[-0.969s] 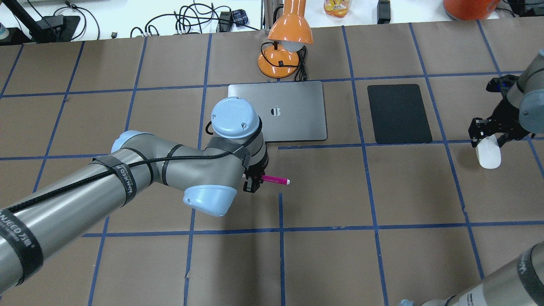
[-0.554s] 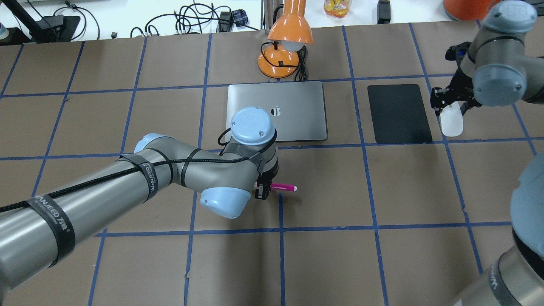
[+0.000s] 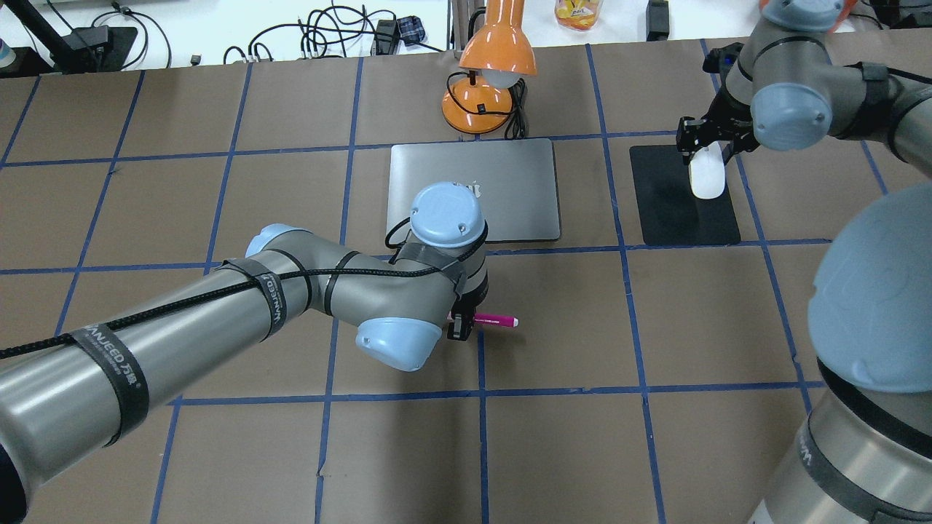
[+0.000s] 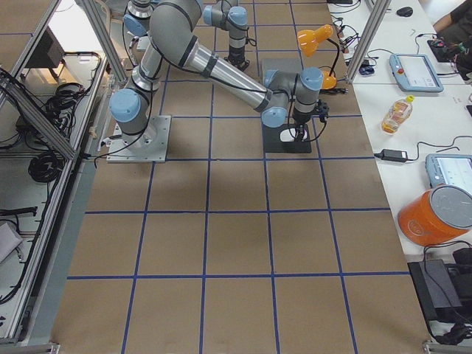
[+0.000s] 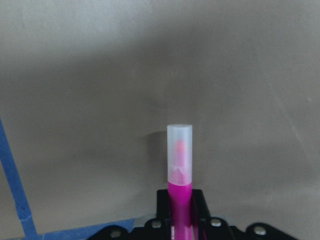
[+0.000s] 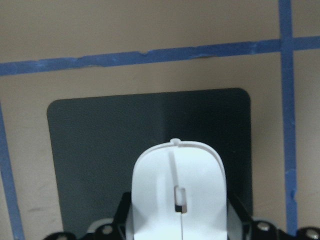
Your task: Place pen and mouse around notebook
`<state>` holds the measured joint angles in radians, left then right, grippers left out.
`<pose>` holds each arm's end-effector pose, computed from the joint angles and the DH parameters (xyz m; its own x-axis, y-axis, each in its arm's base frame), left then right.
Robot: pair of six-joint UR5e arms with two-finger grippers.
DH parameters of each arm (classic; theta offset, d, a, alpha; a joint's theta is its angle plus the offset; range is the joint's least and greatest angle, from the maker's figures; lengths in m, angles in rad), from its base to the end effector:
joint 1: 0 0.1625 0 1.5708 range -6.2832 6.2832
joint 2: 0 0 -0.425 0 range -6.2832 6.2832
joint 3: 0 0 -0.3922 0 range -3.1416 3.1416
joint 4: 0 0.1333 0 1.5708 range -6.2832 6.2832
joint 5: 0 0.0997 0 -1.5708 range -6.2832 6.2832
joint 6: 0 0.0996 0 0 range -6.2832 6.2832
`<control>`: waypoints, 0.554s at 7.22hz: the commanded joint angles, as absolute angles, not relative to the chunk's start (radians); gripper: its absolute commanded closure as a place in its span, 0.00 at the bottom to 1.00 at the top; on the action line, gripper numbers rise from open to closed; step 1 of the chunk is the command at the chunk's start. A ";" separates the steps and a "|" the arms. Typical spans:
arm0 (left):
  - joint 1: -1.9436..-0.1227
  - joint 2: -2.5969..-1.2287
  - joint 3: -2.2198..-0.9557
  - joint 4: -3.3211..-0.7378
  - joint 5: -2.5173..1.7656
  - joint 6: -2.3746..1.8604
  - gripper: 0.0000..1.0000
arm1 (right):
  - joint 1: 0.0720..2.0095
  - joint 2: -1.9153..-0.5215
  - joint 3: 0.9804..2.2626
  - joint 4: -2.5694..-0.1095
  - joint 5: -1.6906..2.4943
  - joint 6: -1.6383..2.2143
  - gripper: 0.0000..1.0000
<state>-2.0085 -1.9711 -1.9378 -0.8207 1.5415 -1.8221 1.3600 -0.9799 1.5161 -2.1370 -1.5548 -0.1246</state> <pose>-0.3548 -0.4367 0.1804 -0.1853 -0.9824 -0.0240 -0.9825 0.1847 0.0241 -0.0097 -0.6898 0.2185 -0.9963 0.0857 -0.0121 0.0860 0.9958 -0.0317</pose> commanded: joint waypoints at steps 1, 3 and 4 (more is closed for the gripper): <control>-2.014 -1.985 -1.933 -0.816 1.534 -1.824 0.96 | 1.387 -0.954 1.514 -2.131 -1.555 -0.066 0.53; -2.011 -1.983 -1.927 -0.816 1.534 -1.821 0.00 | 1.385 -0.951 1.516 -2.105 -1.566 -0.067 0.00; -2.002 -1.952 -1.902 -0.834 1.536 -1.800 0.00 | 1.384 -0.951 1.517 -2.100 -1.568 -0.071 0.00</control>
